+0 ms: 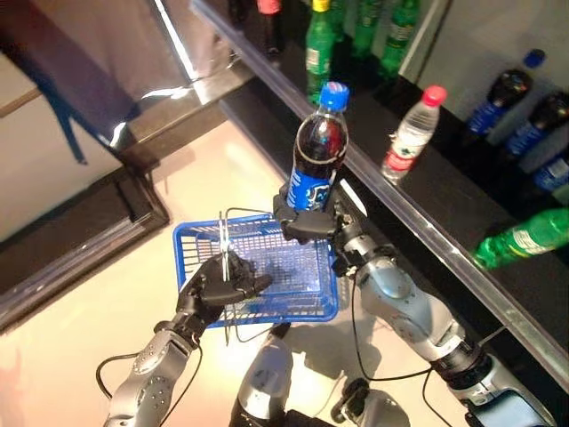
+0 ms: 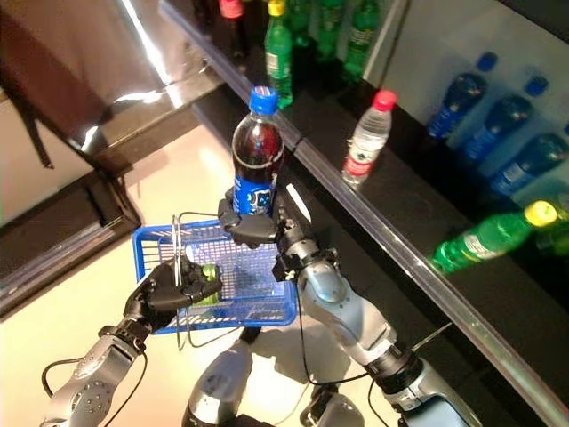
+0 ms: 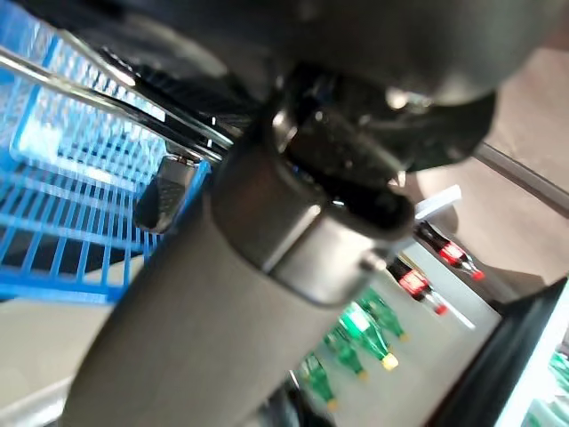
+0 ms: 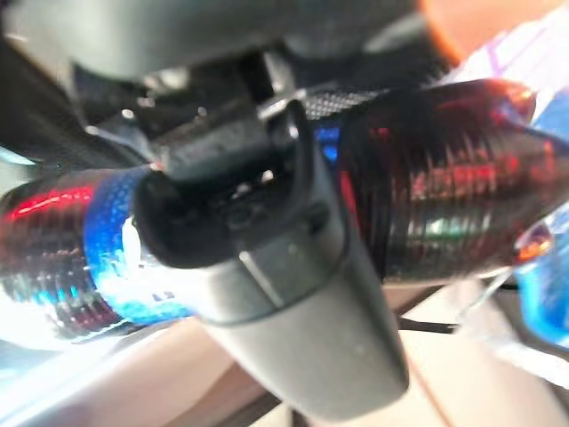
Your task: Pick up the drink and place into the basket.
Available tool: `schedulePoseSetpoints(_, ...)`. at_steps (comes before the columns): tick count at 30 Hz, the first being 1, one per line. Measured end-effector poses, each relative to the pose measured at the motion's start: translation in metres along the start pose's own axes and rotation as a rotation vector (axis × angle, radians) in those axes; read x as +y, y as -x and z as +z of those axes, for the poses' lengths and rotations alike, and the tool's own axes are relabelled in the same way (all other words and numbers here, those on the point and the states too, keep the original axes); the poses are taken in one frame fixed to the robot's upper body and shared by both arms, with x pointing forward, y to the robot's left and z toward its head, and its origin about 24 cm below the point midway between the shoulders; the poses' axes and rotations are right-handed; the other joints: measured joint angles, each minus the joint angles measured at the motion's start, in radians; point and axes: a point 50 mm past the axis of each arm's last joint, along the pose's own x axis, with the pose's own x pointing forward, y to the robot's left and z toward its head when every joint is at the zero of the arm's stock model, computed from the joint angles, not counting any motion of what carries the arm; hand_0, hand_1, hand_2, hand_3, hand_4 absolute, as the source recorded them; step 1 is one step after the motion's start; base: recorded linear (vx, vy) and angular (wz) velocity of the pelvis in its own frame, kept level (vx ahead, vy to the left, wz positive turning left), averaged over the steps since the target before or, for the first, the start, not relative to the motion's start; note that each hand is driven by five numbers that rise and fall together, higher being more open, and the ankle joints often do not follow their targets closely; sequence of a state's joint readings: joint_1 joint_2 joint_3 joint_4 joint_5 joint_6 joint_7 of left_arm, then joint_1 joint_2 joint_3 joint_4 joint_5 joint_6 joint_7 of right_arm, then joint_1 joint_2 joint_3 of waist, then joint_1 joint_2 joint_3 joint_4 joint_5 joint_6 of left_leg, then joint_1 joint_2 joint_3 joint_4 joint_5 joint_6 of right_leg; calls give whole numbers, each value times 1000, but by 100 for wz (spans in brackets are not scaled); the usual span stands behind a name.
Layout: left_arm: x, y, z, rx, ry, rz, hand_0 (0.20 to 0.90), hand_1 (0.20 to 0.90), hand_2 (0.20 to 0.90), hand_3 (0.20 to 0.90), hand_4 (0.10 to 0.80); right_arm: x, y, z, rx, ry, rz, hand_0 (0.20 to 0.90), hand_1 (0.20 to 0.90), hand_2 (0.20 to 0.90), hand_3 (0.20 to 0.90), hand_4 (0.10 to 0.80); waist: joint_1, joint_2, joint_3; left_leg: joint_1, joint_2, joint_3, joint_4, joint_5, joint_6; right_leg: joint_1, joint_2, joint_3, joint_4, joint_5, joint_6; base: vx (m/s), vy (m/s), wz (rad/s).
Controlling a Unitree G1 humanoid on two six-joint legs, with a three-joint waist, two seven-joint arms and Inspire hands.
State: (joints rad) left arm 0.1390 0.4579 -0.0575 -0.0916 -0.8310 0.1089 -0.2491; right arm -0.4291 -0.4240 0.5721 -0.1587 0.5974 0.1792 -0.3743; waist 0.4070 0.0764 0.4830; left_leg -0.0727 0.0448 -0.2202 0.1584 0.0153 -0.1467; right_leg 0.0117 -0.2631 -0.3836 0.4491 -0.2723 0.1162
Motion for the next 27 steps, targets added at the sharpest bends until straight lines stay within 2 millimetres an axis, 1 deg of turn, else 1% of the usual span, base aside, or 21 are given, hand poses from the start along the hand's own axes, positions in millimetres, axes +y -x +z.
schedulePoseSetpoints(4, -8, 1, 17, -2, -81, -130, 300, 300, 300, 200, 100, 6, -1, -22, 87, 7, -20, 300, 300, 300, 200, 100, 33, -7, -1, -2, -9, -25, 2, 0, 0, 19, -4, -26, -9, -2, 3, 49, -11, 17)
schedulePoseSetpoints(6, -13, 2, 23, -8, -90, -173, 300, 300, 300, 200, 100, 9, 0, -25, 101, 12, -19, 300, 300, 300, 200, 100, 42, -8, -1, -2, -16, -37, 3, 0, 0, 24, -5, -26, -15, -4, 3, 53, 7, 17)
schedulePoseSetpoints(9, -18, 3, 27, -14, -101, -222, 300, 300, 300, 200, 100, 15, -1, -24, 97, -3, -11, 300, 300, 300, 200, 100, 59, -17, -3, -2, -20, -38, 4, -1, 2, 29, -7, -28, -18, -6, 1, 50, 21, 5)
schedulePoseSetpoints(13, -20, 3, 27, -3, -83, -259, 300, 300, 300, 200, 100, 25, -3, -24, 92, -37, -3, 300, 300, 300, 200, 100, 62, -34, -12, -2, -23, -41, 4, -1, 3, 38, -9, -33, -23, -2, 7, 55, 38, 3)
schedulePoseSetpoints(15, -21, 3, 26, 6, -81, -277, 300, 300, 300, 200, 100, 27, -4, -28, 101, -30, -13, 300, 300, 300, 200, 100, 65, -44, -17, -2, -25, -45, 5, -1, 3, 44, -10, -42, -26, -4, 6, 77, 32, 7)
schedulePoseSetpoints(21, -27, 4, 31, -2, -102, -343, 300, 300, 300, 200, 100, 14, -8, -52, 168, 91, -91, 300, 300, 300, 200, 100, 90, -49, -19, -10, -36, -66, 20, -6, 7, 54, -17, -54, -27, -11, 14, 66, -13, 13)
schedulePoseSetpoints(24, -30, 6, 39, -20, -129, -377, 300, 300, 300, 200, 100, 10, -5, -66, 214, 136, -120, 300, 300, 300, 200, 100, 102, -62, -25, -14, -45, -73, 22, -12, 9, 61, -27, -53, -22, -23, 16, 96, -42, 11)
schedulePoseSetpoints(25, -29, 7, 43, -24, -148, -379, 300, 300, 300, 200, 100, 9, -5, -71, 231, 149, -129, 300, 300, 300, 200, 100, 105, -67, -27, -13, -45, -73, 24, -12, 9, 57, -18, -51, -27, -20, 20, 48, -11, 2)
schedulePoseSetpoints(27, -30, 7, 49, -26, -180, -398, 300, 300, 300, 200, 100, 4, -4, -81, 266, 185, -152, 300, 300, 300, 200, 100, 110, -71, -30, -13, -47, -73, 24, -13, 10, 63, -16, -52, -36, -17, 23, 38, -13, 1)
